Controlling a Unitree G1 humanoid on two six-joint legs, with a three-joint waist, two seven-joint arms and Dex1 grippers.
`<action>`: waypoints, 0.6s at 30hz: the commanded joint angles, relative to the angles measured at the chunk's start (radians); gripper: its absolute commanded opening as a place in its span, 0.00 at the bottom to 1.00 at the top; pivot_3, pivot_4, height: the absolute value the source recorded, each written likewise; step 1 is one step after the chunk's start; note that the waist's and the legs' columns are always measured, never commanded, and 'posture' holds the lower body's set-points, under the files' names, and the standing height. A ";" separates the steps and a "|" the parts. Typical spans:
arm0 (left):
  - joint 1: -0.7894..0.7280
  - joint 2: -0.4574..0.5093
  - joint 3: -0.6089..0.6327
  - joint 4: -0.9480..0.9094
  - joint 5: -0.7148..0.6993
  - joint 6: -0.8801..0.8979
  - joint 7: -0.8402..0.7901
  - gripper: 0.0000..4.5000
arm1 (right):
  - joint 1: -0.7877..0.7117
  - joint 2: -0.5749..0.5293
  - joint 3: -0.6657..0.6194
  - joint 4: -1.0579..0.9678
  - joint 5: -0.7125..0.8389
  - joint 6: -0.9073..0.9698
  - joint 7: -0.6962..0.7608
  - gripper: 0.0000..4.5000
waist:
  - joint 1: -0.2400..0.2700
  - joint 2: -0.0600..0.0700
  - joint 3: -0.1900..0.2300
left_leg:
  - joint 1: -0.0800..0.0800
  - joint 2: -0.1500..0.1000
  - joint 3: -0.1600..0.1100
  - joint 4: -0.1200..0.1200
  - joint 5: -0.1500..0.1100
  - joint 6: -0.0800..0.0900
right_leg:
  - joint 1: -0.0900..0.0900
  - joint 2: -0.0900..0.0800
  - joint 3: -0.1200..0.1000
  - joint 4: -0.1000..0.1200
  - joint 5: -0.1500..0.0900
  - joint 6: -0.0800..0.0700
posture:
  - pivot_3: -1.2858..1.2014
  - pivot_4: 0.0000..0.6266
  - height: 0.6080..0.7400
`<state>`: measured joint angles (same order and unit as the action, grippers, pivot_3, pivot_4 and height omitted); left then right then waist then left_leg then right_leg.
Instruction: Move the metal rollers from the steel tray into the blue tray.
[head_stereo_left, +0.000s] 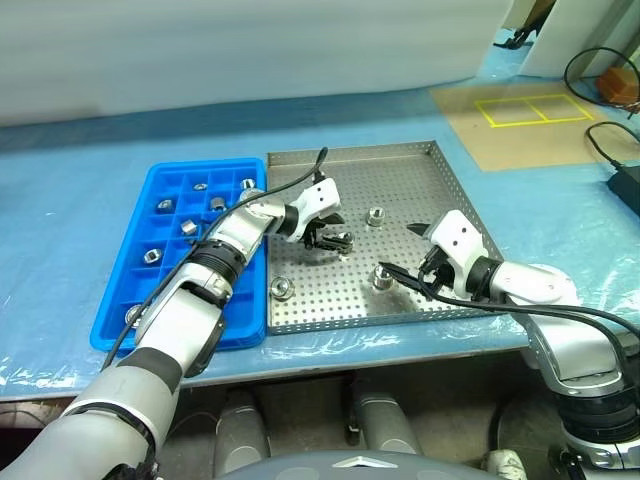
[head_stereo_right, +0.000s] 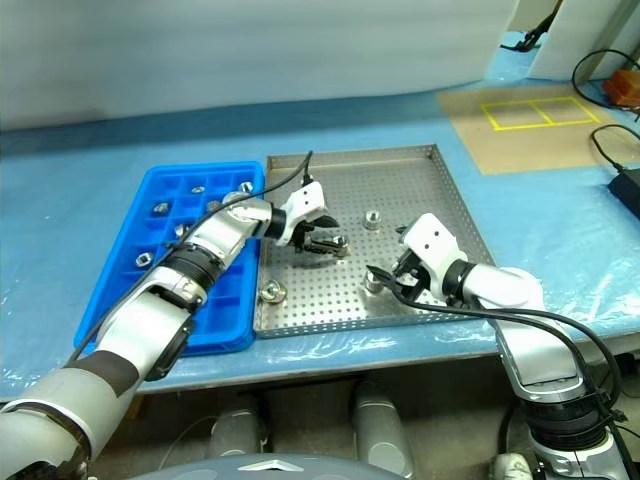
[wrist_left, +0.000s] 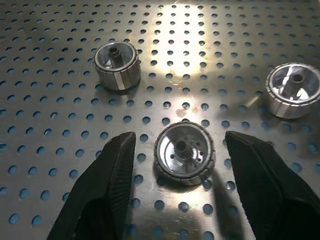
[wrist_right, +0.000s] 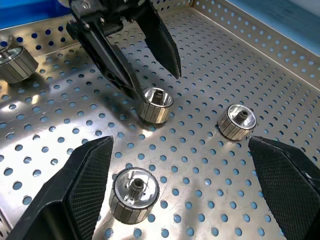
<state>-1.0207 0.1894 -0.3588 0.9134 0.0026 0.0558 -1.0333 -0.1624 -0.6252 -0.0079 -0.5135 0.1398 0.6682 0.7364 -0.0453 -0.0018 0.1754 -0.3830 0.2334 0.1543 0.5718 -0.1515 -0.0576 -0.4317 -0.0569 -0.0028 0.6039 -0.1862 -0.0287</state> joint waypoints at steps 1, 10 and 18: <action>-0.058 -0.037 0.029 0.067 0.021 -0.047 0.031 0.67 | 0.004 0.001 -0.011 -0.048 0.015 0.007 -0.030 1.00 | 0.000 0.000 0.000 | 0.000 -0.001 0.000 0.001 0.000 0.001 | 0.000 0.000 0.001 0.000 0.000 0.000 | 0.30 0.24 1.00; -0.057 -0.101 0.024 0.178 0.086 -0.074 0.069 0.67 | 0.020 -0.004 0.004 -0.053 0.016 0.005 -0.068 1.00 | -0.001 0.000 0.000 | -0.001 -0.004 0.000 0.000 -0.002 0.003 | 0.000 -0.003 0.003 -0.002 0.000 0.001 | 0.29 0.24 1.00; -0.032 -0.092 0.046 0.192 0.094 -0.081 0.063 0.54 | 0.009 -0.015 0.016 -0.029 0.007 -0.012 -0.079 1.00 | -0.002 -0.001 0.000 | -0.001 -0.005 0.000 0.001 -0.002 0.003 | 0.001 -0.003 0.003 -0.003 0.000 0.001 | 0.30 0.24 1.00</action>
<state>-1.0573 0.0880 -0.3278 1.1122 0.0931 -0.0144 -0.9578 -0.1398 -0.6275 0.0131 -0.5206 0.1476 0.6783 0.6621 -0.0473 -0.0024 0.1756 -0.3839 0.2287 0.1543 0.5724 -0.1534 -0.0541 -0.4309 -0.0595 0.0007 0.6006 -0.1863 -0.0272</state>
